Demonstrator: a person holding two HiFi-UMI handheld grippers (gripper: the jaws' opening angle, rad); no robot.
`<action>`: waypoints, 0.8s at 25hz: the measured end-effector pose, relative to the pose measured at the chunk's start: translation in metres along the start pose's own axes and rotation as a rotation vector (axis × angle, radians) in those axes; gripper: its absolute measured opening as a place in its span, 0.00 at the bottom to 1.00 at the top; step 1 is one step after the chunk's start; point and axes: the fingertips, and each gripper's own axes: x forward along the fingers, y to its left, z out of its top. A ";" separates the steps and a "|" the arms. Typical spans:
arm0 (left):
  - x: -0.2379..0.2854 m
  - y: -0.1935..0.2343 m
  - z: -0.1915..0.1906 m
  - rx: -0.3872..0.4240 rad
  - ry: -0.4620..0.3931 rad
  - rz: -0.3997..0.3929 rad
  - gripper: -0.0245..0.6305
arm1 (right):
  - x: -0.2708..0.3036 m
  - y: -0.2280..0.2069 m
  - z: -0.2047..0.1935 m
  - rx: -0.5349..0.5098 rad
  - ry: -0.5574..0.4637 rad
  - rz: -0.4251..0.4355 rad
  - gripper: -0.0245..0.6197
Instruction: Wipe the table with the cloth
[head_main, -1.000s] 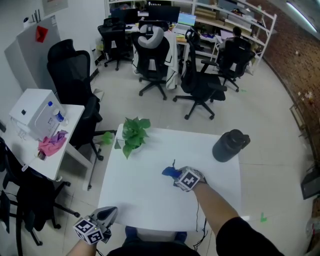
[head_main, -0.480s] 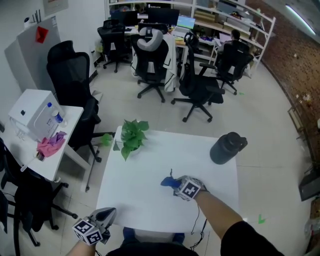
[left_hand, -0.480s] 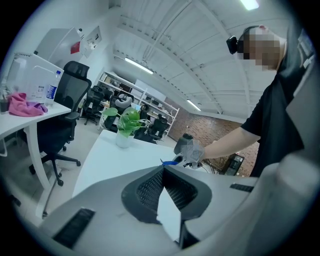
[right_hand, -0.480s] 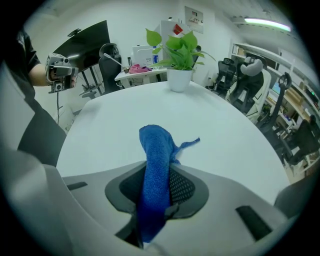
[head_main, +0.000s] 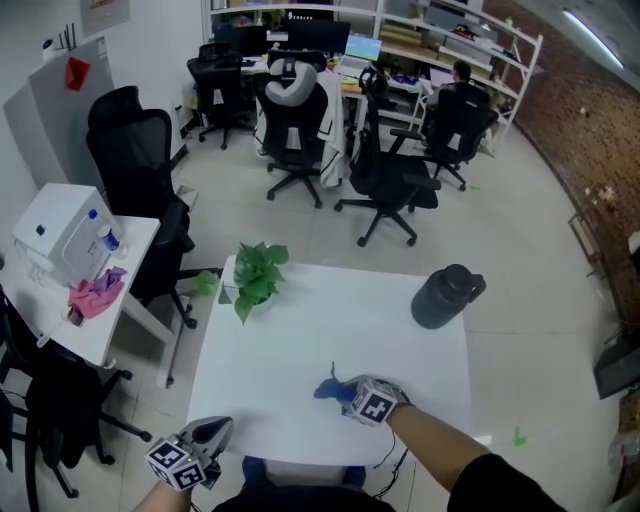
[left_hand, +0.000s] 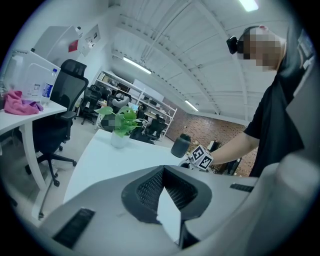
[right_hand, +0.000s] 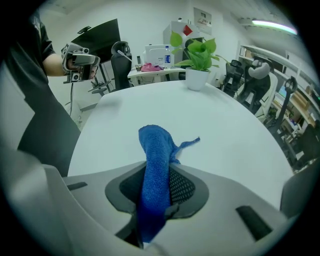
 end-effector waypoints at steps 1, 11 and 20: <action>0.001 -0.001 0.000 0.000 0.000 -0.002 0.04 | -0.001 0.006 -0.002 -0.006 0.007 0.013 0.16; -0.012 0.009 0.006 -0.005 -0.022 0.026 0.04 | -0.004 -0.056 0.036 0.034 -0.062 -0.070 0.16; -0.023 0.017 0.000 -0.011 -0.012 0.060 0.04 | 0.011 -0.099 0.029 0.067 -0.019 -0.145 0.16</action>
